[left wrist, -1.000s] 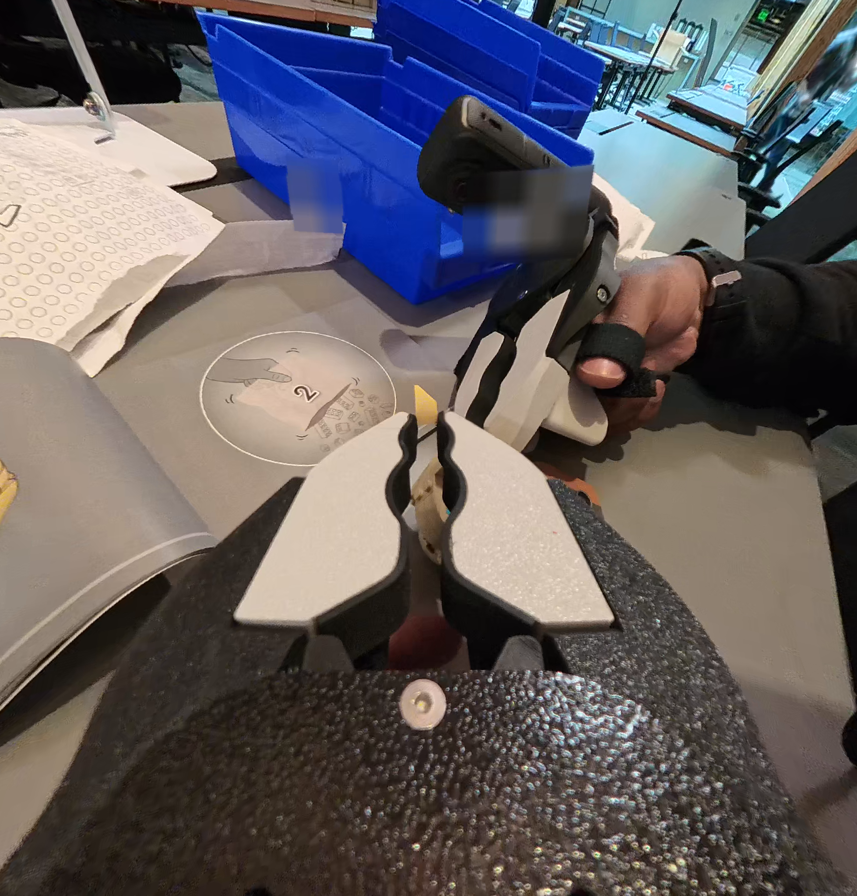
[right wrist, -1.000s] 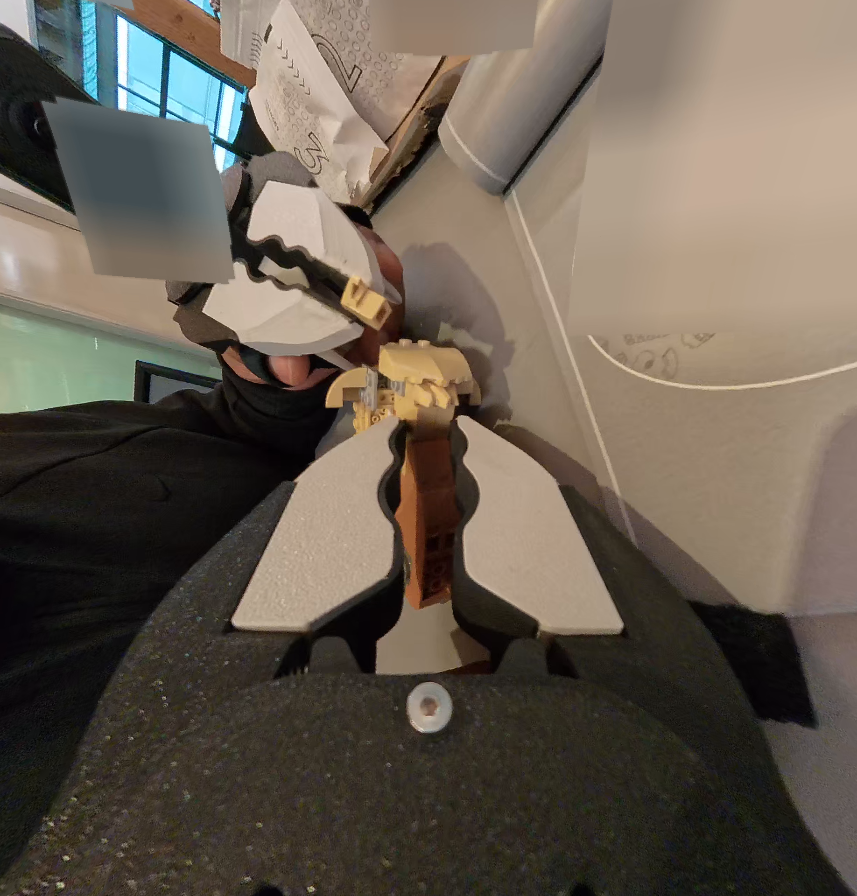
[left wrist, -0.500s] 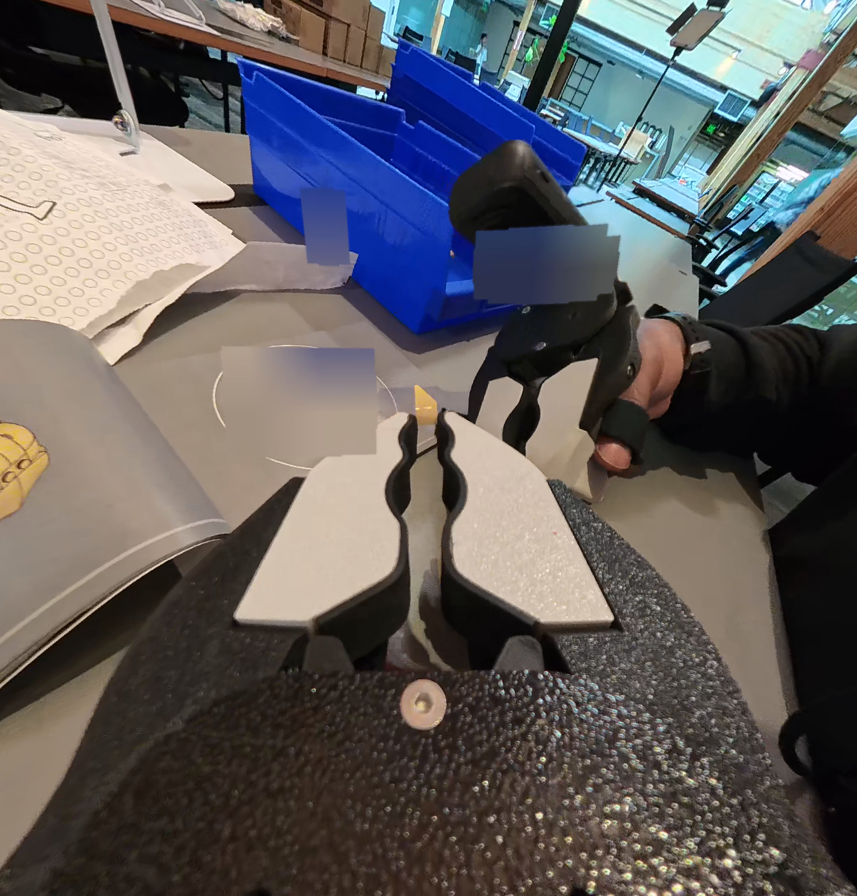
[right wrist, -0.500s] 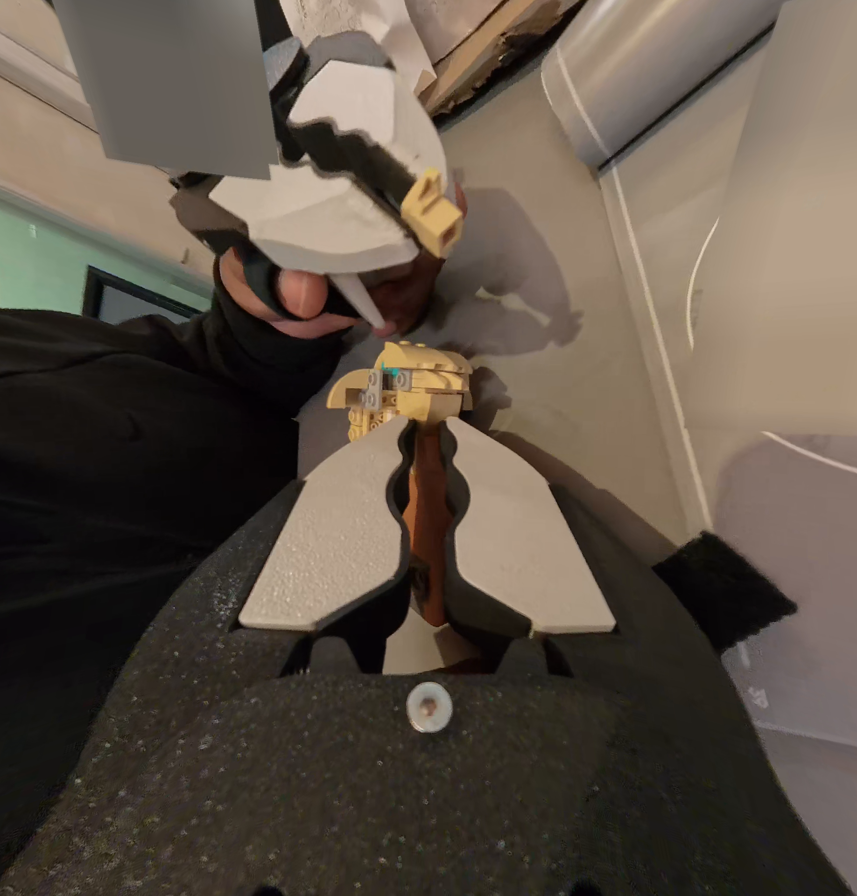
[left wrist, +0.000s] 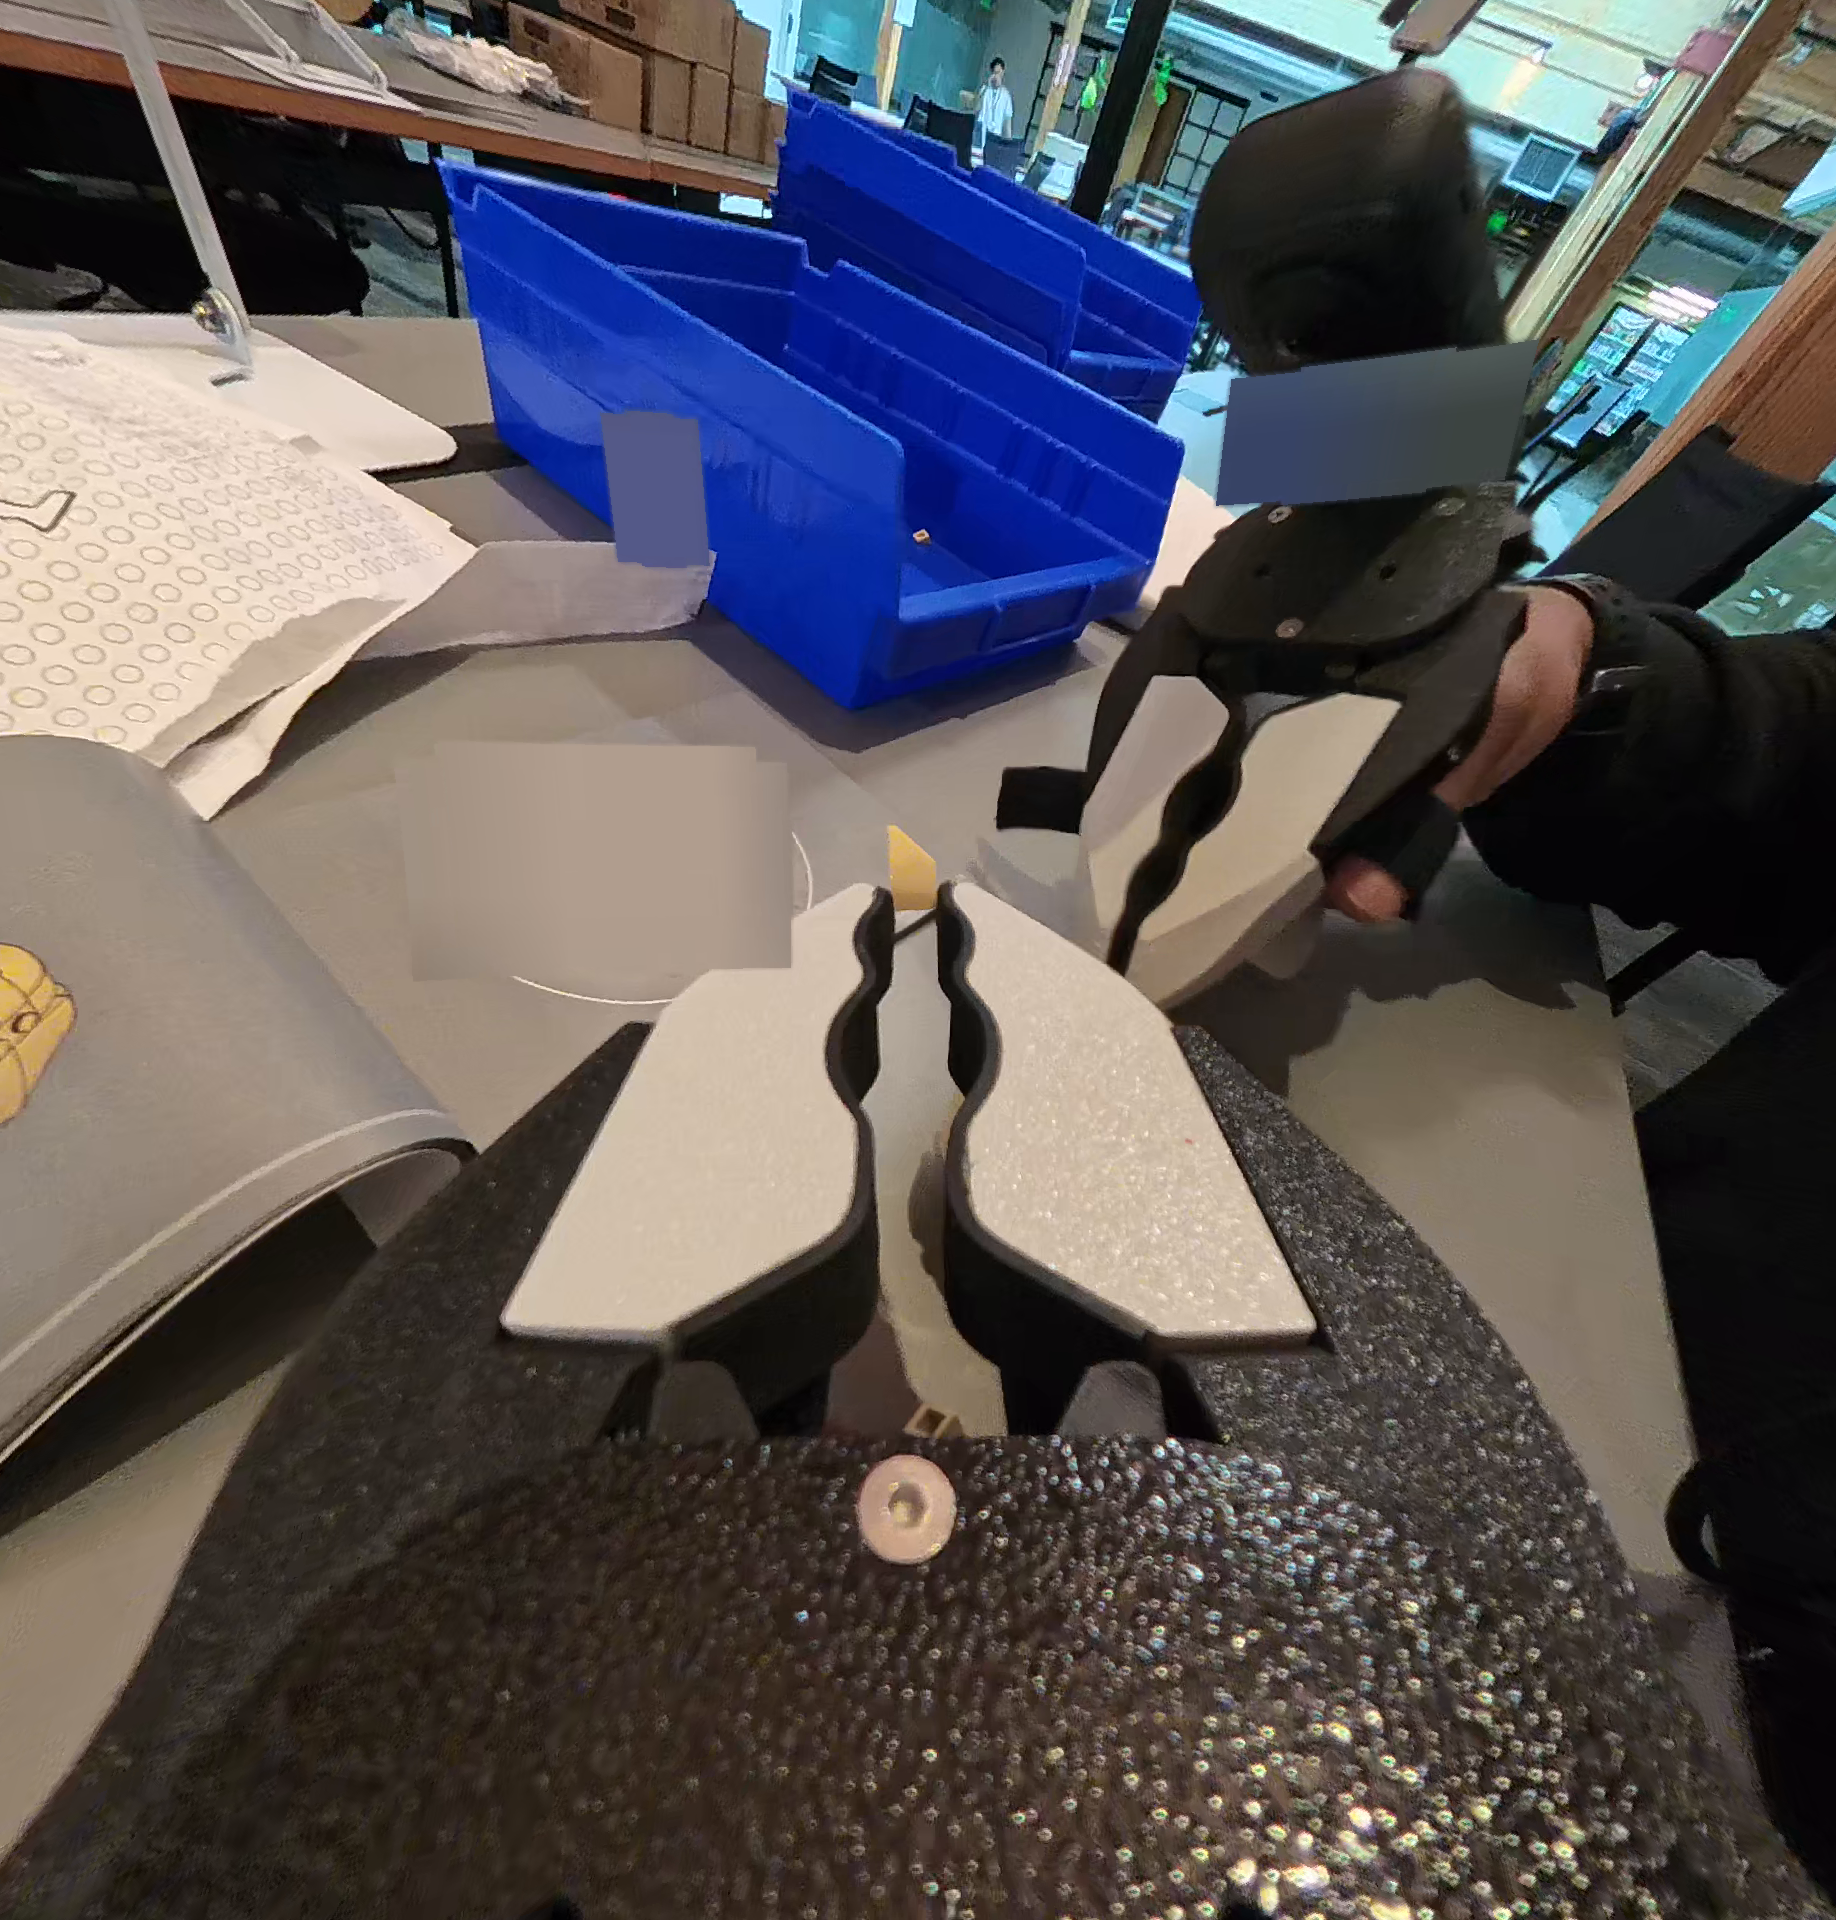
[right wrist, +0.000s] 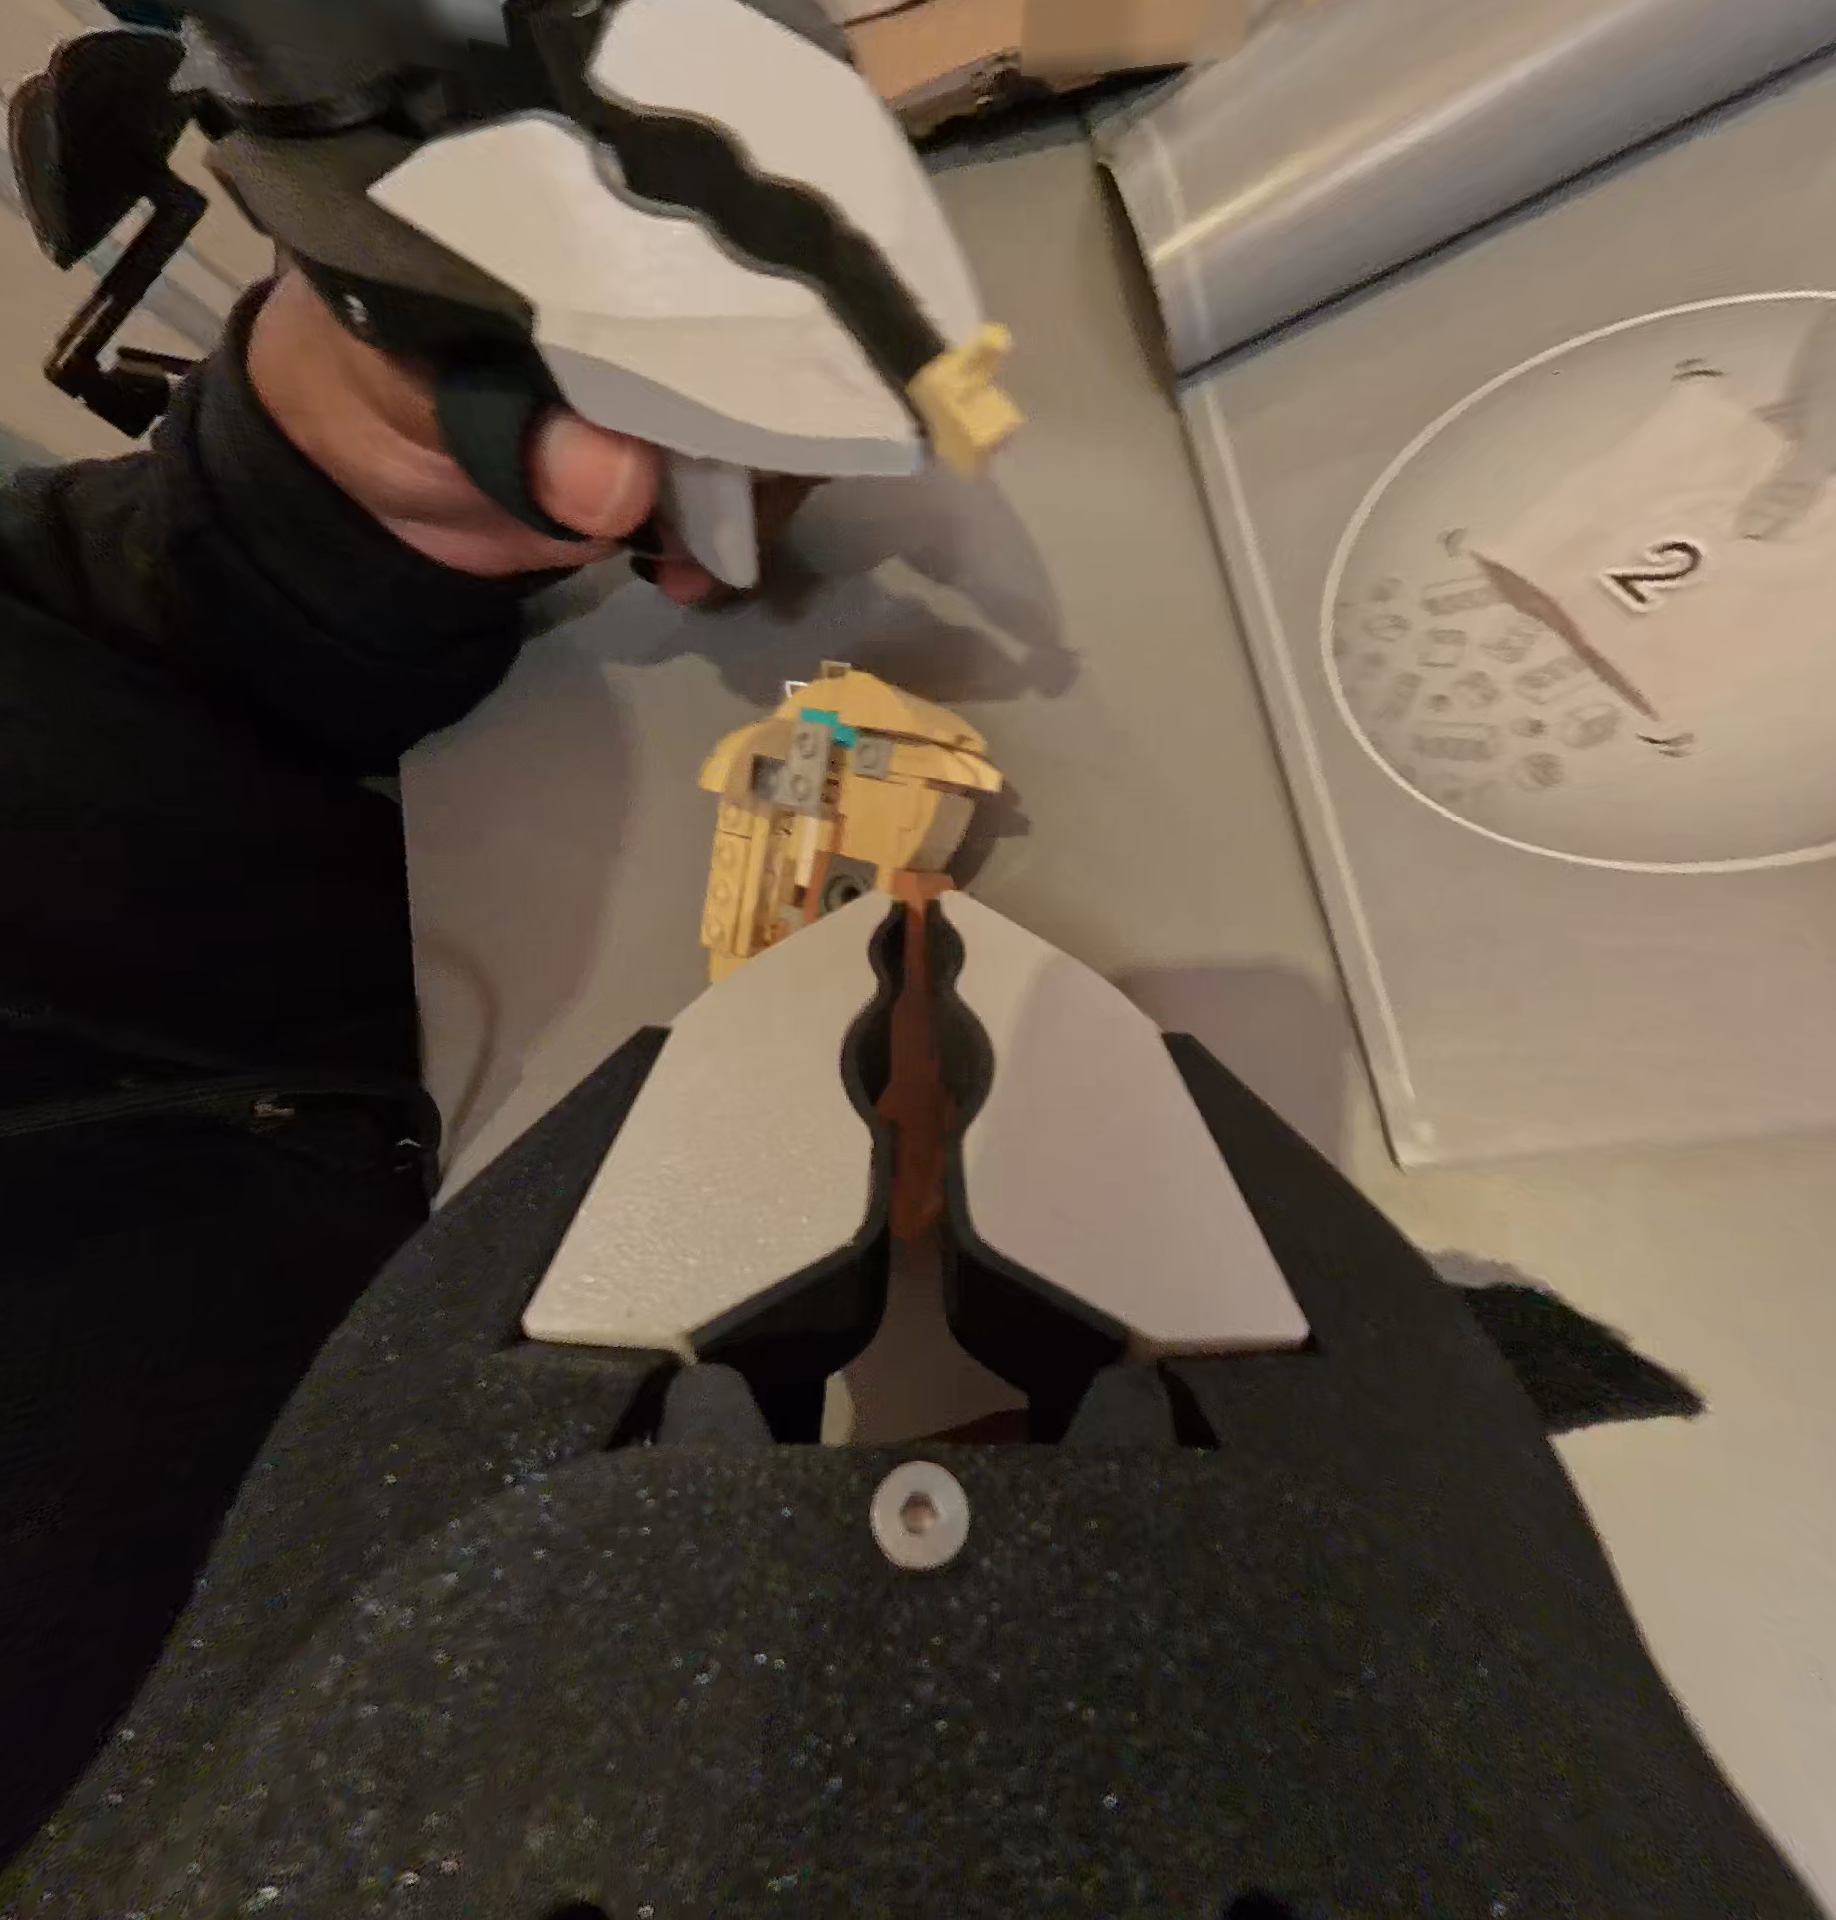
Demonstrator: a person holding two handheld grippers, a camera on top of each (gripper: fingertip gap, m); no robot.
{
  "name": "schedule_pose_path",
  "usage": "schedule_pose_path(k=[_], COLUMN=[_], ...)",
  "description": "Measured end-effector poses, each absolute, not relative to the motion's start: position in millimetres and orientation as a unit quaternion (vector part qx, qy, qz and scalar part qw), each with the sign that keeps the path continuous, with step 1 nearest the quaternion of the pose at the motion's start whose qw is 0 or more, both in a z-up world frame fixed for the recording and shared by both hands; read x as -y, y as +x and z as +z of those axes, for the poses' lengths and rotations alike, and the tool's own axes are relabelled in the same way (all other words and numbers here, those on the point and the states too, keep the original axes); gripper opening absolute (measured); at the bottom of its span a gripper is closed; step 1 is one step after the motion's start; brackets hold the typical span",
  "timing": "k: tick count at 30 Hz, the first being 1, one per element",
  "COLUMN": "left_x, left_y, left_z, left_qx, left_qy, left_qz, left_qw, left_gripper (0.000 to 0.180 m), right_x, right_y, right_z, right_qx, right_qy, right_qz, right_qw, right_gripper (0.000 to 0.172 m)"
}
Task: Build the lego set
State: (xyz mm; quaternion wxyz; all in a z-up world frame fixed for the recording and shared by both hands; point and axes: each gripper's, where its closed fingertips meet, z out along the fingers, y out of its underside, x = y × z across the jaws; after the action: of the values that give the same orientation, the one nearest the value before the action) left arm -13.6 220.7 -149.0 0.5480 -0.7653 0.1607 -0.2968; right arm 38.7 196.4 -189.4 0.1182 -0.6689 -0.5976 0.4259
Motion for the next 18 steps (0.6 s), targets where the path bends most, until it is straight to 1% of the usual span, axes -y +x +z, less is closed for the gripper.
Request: schedule_pose_path(k=[1,4,6,10,13,15,16,18], left_x=[-218,-209,-203,-194,-187,-182,-179,-174], left_y=[-14,-15,-16,-16,-18,-19,-20,-23], left_z=[-147,-144,-143,-139,-137,-135,-134,-134], left_qx=[-0.161,-0.165,-0.168,-0.18,-0.184,-0.184,-0.184,-0.182], left_qy=[-0.763,-0.758,-0.755,-0.751,-0.748,-0.744,-0.743,-0.742], left_qz=[-0.297,-0.296,-0.295,-0.28,-0.269,-0.267,-0.266,-0.259], left_qw=[0.551,0.557,0.561,0.57,0.578,0.584,0.586,0.591], left_gripper=[0.007,0.007,0.007,0.007,0.007,0.007,0.007,0.007], right_x=[-199,-199,-193,-173,-170,-172,-170,-171], right_y=[43,53,53,46,38,34,32,29], right_z=[-189,-188,-188,-195,-205,-210,-209,-209], right_qx=[0.593,0.576,0.579,0.637,0.662,0.669,0.668,0.675], right_qy=[-0.67,-0.672,-0.667,-0.65,-0.657,-0.665,-0.667,-0.667], right_qz=[0.43,0.456,0.46,0.399,0.335,0.298,0.293,0.266], right_qw=[0.118,0.092,0.091,0.108,0.133,0.146,0.151,0.17], right_gripper=[0.011,0.034,0.044,0.064,0.066,0.062,0.057,0.057])
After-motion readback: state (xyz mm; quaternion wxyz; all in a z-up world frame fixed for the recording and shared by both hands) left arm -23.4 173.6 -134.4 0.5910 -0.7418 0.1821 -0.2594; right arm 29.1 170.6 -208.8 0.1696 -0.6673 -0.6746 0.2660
